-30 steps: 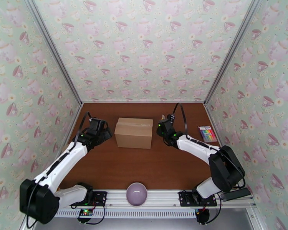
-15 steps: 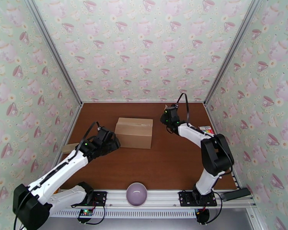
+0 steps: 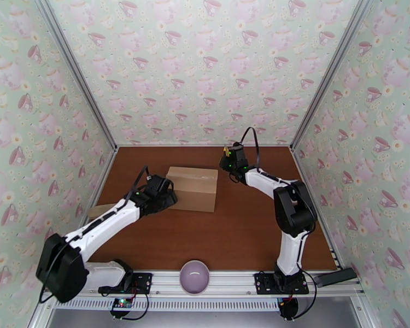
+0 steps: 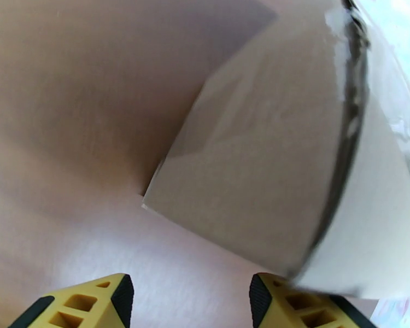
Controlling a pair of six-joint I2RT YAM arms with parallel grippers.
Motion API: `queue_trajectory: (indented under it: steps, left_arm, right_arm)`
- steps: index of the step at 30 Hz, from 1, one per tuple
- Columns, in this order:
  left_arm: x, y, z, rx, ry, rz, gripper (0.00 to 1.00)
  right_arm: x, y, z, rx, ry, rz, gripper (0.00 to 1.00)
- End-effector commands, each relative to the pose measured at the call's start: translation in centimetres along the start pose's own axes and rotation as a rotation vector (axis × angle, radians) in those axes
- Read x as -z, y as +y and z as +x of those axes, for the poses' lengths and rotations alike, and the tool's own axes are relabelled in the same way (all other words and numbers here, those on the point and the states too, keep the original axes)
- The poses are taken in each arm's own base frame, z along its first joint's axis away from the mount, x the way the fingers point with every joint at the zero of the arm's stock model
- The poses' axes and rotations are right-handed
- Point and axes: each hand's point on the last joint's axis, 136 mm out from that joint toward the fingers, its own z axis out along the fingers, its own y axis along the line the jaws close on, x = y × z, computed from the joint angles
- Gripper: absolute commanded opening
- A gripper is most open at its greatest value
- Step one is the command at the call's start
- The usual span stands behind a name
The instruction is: Unpack the express box
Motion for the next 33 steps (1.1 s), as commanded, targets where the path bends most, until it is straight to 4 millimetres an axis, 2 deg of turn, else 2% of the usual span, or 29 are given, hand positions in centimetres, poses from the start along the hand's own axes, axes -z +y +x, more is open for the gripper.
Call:
queue_trajectory:
  steps: [1,4,10,21,28,33]
  left_arm:
    - [-0.5,-0.6,-2.5,0.003,-0.063,0.01,0.63]
    - [-0.8,-0.7,-4.1,0.009,-0.086,0.003,0.63]
    - [-2.5,-0.1,-6.1,0.012,-0.124,-0.021,0.62]
    - [-5.1,-1.5,-9.1,-0.019,-0.162,-0.014,0.62]
    - [-3.8,-1.2,-10.7,-0.036,-0.203,-0.015,0.63]
    - [-2.6,-0.5,-10.8,-0.039,-0.21,-0.019,0.63]
  right_arm:
    - [0.4,2.1,0.2,0.039,-0.002,-0.043,0.0]
    - [0.9,2.1,1.0,0.041,0.004,-0.042,0.0]
    - [2.7,2.5,3.2,0.031,0.025,-0.048,0.0]
    - [6.5,3.2,7.4,0.021,0.069,-0.043,0.0]
    - [9.6,1.7,6.4,0.089,0.046,0.012,0.0]
    - [12.6,0.8,6.2,0.148,0.053,0.027,0.0]
